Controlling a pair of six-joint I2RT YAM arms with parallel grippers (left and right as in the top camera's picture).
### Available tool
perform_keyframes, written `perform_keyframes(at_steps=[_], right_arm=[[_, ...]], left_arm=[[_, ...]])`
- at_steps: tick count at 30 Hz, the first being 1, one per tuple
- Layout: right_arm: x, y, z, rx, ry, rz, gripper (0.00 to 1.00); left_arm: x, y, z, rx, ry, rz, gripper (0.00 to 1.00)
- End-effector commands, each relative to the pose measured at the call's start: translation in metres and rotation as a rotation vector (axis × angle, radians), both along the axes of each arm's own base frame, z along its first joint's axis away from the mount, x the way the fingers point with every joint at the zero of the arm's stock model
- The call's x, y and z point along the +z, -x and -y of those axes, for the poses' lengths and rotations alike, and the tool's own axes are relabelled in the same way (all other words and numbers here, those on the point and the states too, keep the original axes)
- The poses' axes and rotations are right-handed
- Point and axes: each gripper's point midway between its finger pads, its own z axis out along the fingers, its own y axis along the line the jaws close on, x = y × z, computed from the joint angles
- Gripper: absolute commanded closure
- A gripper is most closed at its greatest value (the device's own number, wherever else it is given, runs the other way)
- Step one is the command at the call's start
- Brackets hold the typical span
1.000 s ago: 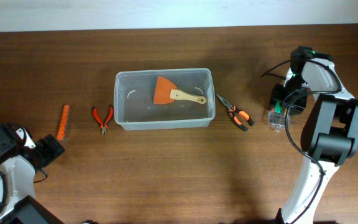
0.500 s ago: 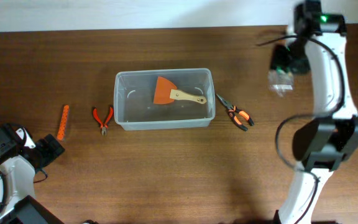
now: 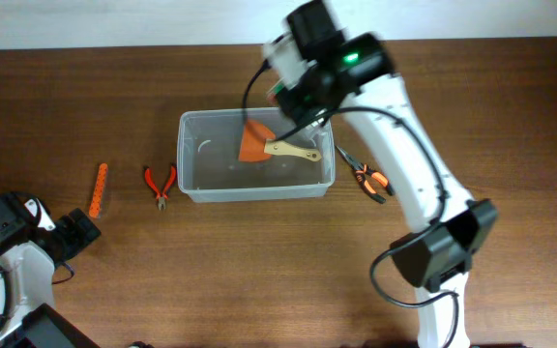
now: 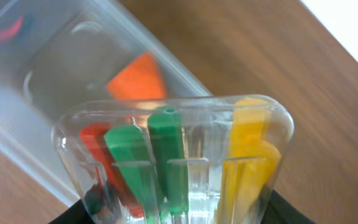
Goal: Pack container
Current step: 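Carry the screwdriver case into the container and release it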
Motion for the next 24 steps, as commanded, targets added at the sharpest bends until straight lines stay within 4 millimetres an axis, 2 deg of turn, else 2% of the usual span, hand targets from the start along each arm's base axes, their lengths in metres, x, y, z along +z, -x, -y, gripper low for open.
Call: perform_keyframes(at_steps=[1,6,10,12,14,17,21,24], right_arm=[[-0.045,0.013,-0.024,0.236,0.113,-0.036,0.52],[-0.103,0.022,-0.044,0.42,0.192,-0.07,0.49],[-0.132,0.021,-0.043,0.429,0.212,-0.089,0.27],[-0.134,0.016,-0.039,0.416,0.238,-0.073,0.21],[-0.129,0.008,-0.033,0.395,0.277,-0.038,0.18],[-0.106,-0.007,-0.024,0.303,0.32,0.033,0.14],[-0.057,-0.02,-0.008,0.138,0.33,0.13,0.07],[-0.016,-0.027,0.02,-0.036,0.301,0.187,0.05]], left_arm=[[0.003,-0.004,-0.003,0.01,0.005,0.015,0.01],[0.003,-0.004,-0.003,0.01,0.005,0.015,0.01],[0.003,-0.004,-0.003,0.01,0.005,0.015,0.01],[0.003,-0.004,-0.003,0.01,0.005,0.015,0.01],[0.003,-0.004,-0.003,0.01,0.005,0.015,0.01],[0.003,-0.004,-0.003,0.01,0.006,0.015,0.01],[0.003,-0.004,-0.003,0.01,0.006,0.015,0.01],[0.003,-0.004,-0.003,0.01,0.005,0.015,0.01]])
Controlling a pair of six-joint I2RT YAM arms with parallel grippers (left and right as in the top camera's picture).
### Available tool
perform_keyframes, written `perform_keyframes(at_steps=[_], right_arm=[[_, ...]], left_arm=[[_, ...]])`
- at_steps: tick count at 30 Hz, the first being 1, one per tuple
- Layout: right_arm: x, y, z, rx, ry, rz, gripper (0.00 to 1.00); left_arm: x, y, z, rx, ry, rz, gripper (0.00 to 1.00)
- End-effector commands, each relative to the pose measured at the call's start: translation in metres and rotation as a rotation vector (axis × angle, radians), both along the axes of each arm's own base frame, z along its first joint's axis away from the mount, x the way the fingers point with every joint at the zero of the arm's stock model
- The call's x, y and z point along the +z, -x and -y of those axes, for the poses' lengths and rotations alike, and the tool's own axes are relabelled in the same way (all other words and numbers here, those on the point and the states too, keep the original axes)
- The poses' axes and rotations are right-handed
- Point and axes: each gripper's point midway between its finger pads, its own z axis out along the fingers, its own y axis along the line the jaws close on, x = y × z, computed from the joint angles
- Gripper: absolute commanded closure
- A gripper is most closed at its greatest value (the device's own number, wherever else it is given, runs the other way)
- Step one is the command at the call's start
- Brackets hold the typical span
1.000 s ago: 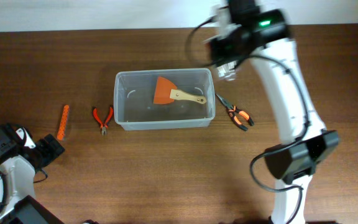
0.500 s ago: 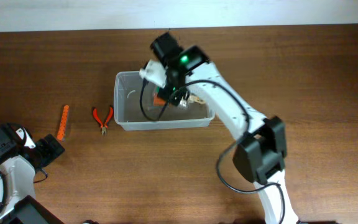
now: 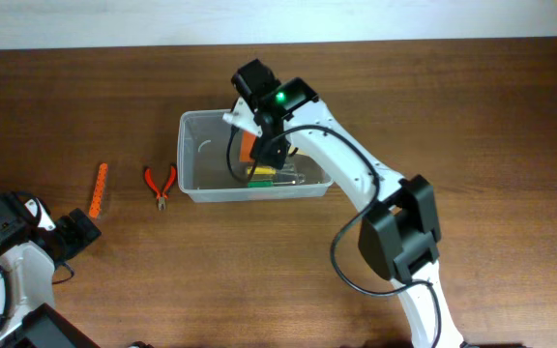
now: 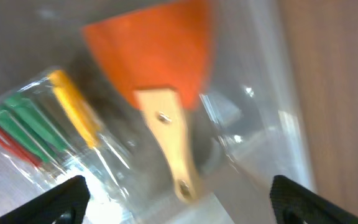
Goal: Pack container
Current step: 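Carry the screwdriver case into the container and release it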
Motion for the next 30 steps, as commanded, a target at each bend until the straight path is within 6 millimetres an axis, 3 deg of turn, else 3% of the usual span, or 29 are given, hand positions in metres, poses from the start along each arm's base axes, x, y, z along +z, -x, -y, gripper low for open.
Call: perform_keyframes(at_steps=[1,4,7,12,16,19,24,30], right_arm=[[0.092,-0.021,0.044,-0.26,-0.087,0.213,0.04],[0.12,-0.028,0.09,-0.469,-0.18,0.248,0.02],[0.125,-0.03,0.147,-0.664,-0.258,0.202,0.0],[0.087,-0.022,0.22,-0.875,-0.35,-0.008,0.08],[0.045,-0.012,0.267,-0.925,-0.276,-0.106,0.11],[0.02,-0.001,0.279,-0.855,-0.217,-0.181,0.11],[-0.009,0.007,0.259,-0.624,-0.19,-0.261,0.12],[-0.042,0.016,0.265,-0.531,-0.095,-0.284,0.12]], left_arm=[[0.003,-0.004,-0.003,0.01,0.005,0.015,0.01],[0.003,-0.004,-0.003,0.009,0.005,0.015,0.01],[0.003,-0.004,-0.003,0.01,0.005,0.015,0.01],[0.003,-0.004,-0.003,0.009,0.005,0.015,0.01],[0.003,-0.004,-0.003,0.01,0.005,0.015,0.01],[0.003,-0.004,-0.003,0.01,0.005,0.015,0.01],[0.003,-0.004,-0.003,0.009,0.005,0.015,0.01],[0.003,-0.004,-0.003,0.01,0.005,0.015,0.01]])
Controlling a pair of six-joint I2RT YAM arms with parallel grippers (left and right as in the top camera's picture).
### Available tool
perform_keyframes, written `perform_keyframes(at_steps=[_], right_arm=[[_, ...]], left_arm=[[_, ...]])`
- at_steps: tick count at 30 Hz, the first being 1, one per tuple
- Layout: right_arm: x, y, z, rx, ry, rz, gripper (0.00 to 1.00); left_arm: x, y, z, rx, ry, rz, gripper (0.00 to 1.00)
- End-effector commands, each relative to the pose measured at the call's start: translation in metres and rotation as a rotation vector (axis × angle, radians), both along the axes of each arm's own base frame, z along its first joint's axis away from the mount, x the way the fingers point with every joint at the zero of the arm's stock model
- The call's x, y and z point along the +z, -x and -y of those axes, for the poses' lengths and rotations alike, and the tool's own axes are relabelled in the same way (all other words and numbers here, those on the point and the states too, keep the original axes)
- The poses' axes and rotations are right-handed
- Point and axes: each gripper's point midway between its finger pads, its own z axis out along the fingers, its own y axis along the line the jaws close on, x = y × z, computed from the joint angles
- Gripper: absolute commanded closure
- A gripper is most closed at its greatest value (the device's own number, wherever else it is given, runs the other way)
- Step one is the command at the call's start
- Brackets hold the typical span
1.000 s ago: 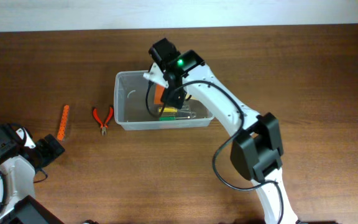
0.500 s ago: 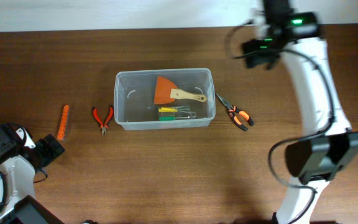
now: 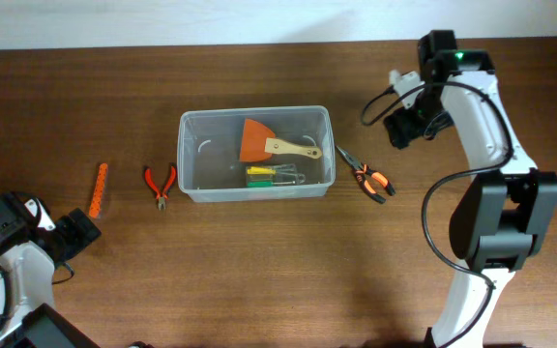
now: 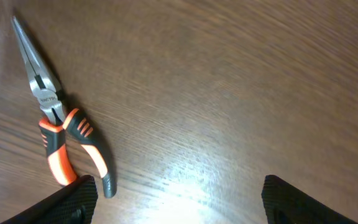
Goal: Pack container
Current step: 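Carry the screwdriver case into the container and release it, then lower the right gripper onto the orange-black pliers and grasp them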
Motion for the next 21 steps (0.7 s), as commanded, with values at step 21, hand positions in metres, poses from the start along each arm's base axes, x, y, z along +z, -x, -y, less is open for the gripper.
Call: perform_keyframes(at_steps=[21], right_arm=[[-0.071,0.061,-0.029,0.286,0.022,-0.209,0.14]], left_arm=[[0.003,-0.004,-0.003,0.01,0.005,0.015,0.01]])
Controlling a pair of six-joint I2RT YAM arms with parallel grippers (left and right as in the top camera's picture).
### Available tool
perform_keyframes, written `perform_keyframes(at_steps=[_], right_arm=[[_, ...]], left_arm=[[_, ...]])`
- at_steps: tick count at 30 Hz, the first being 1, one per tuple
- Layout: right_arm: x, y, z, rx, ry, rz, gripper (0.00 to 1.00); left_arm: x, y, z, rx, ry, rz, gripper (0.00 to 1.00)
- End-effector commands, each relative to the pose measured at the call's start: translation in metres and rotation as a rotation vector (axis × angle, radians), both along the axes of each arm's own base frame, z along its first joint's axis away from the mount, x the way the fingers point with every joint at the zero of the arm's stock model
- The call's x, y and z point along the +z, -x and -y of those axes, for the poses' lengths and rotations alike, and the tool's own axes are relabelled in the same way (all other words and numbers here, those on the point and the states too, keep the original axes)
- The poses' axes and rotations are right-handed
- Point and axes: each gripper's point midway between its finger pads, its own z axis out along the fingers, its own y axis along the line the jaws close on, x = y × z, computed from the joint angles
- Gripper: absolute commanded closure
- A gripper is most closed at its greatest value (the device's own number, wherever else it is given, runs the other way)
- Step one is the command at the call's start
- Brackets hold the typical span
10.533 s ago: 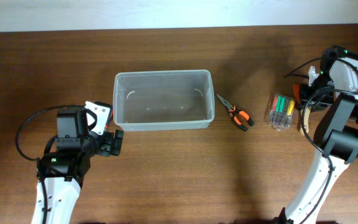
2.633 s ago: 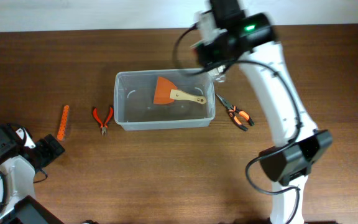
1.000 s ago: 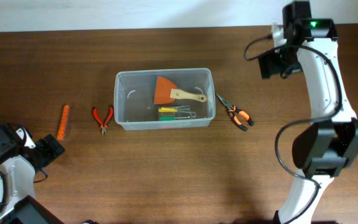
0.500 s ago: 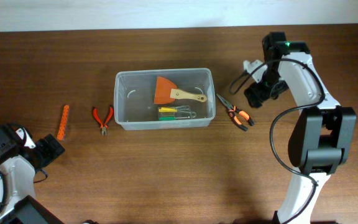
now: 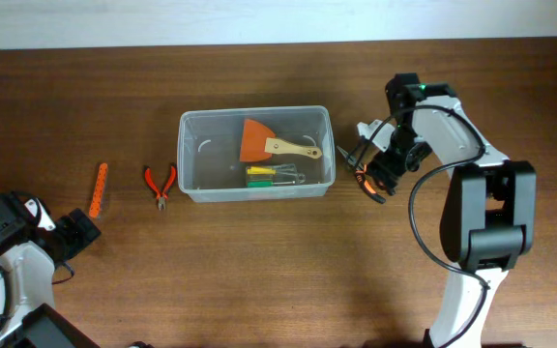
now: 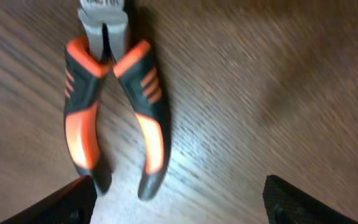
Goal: Pack container
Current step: 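Lower the right gripper onto the orange-black pliers and grasp them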
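A clear plastic container (image 5: 190,155) sits mid-table, holding an orange scraper with a wooden handle (image 5: 257,142) and a clear pack of green, yellow and red bits (image 5: 262,175). Orange-and-black long-nose pliers (image 6: 114,93) lie on the wood just right of the container, also seen from overhead (image 5: 365,181). My right gripper (image 6: 179,202) hangs open right over the pliers' handles, its fingertips (image 6: 64,202) wide apart with nothing between them. My left gripper (image 5: 77,232) rests at the table's front left; its jaws are not readable.
Small red-handled pliers (image 5: 160,184) and an orange bit strip (image 5: 100,188) lie on the table left of the container. A white wall edge (image 5: 278,19) runs along the back. The right arm's base (image 5: 482,242) stands at front right.
My right gripper has moved from the far right back of the table to a spot directly over the orange-and-black pliers, much closer to them. It is still open. The left arm has not moved.
My right gripper first held the clear bit pack above the container's back edge. Then it was open inside the container with the pack lying beside the scraper. After that it was out at the table's right, and now it is over the long-nose pliers.
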Motion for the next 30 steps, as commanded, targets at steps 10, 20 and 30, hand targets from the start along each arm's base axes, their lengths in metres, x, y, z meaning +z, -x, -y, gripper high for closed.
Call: perform_keyframes(at_steps=[10,20,30], right_arm=[[-0.028,-0.002,-0.003,-0.064,0.001,0.047,0.19],[-0.028,-0.008,-0.018,-0.028,-0.003,0.075,0.51],[-0.028,-0.006,-0.023,-0.041,-0.001,0.068,0.73]], left_arm=[[0.003,-0.004,-0.003,0.01,0.005,0.015,0.01],[0.003,-0.004,-0.003,0.01,0.005,0.015,0.01],[0.003,-0.004,-0.003,0.01,0.006,0.015,0.01]])
